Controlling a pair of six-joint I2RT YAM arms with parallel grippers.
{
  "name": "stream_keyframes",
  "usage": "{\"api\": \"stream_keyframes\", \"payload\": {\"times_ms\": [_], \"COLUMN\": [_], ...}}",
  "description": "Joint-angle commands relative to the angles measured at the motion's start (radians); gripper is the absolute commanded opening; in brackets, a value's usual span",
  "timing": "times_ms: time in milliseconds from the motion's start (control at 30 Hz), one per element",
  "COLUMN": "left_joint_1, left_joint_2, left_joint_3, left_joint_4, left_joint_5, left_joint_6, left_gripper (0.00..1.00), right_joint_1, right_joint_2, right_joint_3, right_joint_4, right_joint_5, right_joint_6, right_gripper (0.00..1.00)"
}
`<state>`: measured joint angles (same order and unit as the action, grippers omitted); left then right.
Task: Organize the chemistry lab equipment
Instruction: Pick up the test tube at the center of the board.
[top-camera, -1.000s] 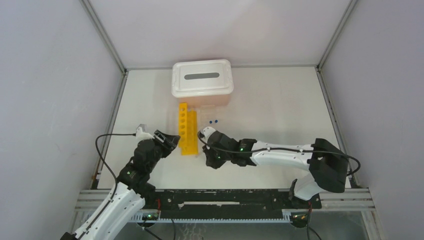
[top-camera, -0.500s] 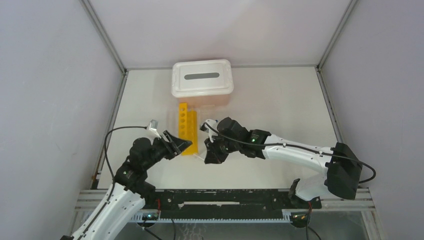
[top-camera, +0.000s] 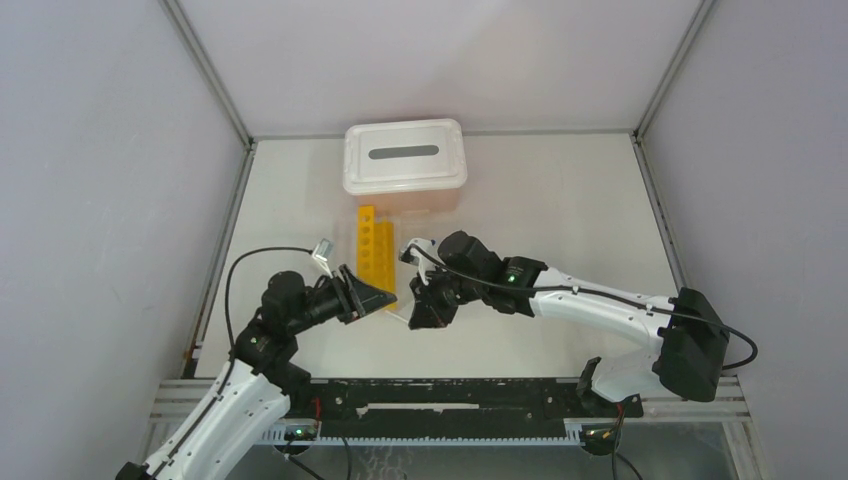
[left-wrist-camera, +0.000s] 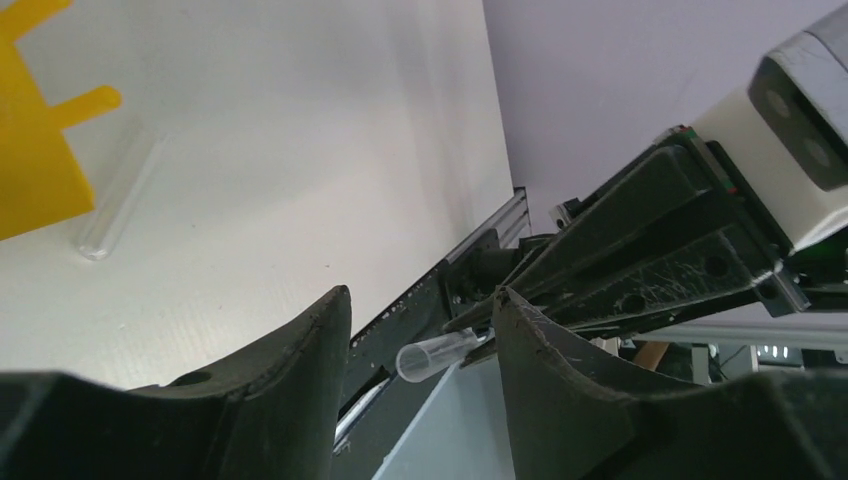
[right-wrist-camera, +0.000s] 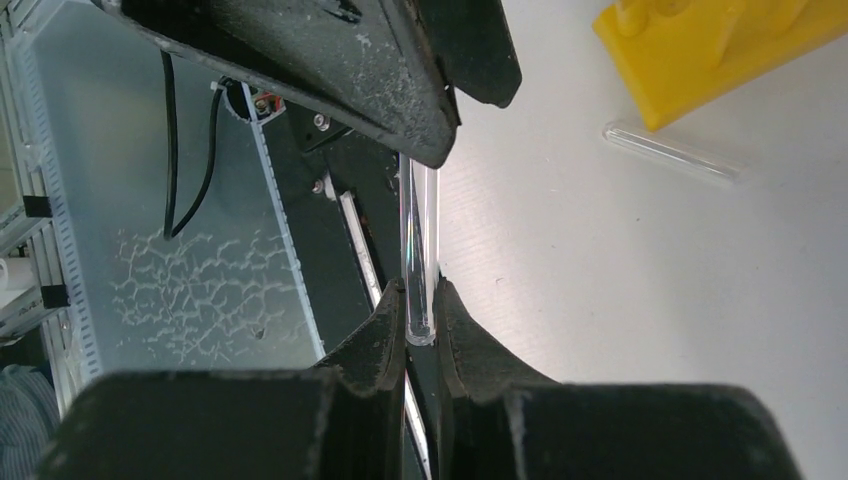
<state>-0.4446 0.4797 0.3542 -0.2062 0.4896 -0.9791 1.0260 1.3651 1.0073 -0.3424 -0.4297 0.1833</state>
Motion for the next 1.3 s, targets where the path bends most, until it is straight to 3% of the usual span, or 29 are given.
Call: {"api": "stream_keyframes", "payload": {"times_ms": [0, 767, 1267], "left_joint_1": [0.007, 0.007, 0.007], "left_joint_2": [-0.006, 0.037, 0.056], "left_joint_3": [0.031, -0.022, -0.039], "left_joint_4": [0.079, 0.099, 0.128], "left_joint_5": [0.095, 0.247, 0.252], "left_joint_6": [-0.016, 0.036, 0.041], "left_gripper": [0.57, 0.47, 0.26], "right_joint_1": [-0.012, -0.031, -0.043], "right_joint_2": [-0.012, 0.016, 0.040], "right_joint_3": [0.037, 0.057, 0.088], "right_joint_4": [0.025, 0.041, 0.034], "right_joint_5": [-0.027, -0.078, -0.098], "right_joint_6": [-0.028, -0.042, -0.052], "right_gripper": [0.11, 0.11, 0.11]}}
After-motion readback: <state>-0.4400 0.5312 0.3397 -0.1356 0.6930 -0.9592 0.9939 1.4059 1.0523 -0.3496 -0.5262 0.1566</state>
